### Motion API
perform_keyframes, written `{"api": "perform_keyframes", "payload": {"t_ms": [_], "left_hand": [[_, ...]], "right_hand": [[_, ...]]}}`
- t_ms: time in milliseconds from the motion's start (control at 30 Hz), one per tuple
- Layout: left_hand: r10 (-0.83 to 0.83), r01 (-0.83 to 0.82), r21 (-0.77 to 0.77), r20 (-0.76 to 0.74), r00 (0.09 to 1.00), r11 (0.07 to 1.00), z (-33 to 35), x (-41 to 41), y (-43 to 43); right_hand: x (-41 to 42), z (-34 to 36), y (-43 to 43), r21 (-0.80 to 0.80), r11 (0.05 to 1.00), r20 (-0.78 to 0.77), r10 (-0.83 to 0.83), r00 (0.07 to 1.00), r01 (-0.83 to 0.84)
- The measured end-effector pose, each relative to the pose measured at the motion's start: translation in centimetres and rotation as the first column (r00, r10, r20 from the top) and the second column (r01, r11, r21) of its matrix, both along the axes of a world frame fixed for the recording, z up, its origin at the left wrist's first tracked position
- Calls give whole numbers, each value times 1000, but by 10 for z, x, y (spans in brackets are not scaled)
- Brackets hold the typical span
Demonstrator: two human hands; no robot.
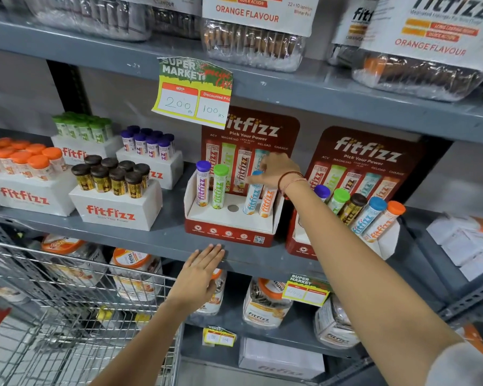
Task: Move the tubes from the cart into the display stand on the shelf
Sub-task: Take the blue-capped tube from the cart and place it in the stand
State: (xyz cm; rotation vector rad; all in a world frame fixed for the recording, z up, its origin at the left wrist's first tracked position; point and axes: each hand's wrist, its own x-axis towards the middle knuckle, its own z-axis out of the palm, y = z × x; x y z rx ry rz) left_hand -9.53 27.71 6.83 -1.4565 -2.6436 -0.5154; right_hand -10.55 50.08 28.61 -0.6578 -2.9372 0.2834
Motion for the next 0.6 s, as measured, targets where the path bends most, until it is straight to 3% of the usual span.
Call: {"api": "perform_keyframes", "payload": {"t_ms": [233,400,600], "left_hand": [[14,-14,-27,-7,1000,1000,1,1,0],[1,0,-23,38,999,1000,11,-1,-2],[133,-158,161,154,979,974,34,-12,-44]], "right_hand": [[-1,-7,-8,98,995,-39,-12,999,16],[4,-11,-9,54,998,-68,-28,997,31],[24,-29,-33,5,1000,-360,-12,933,15]]}}
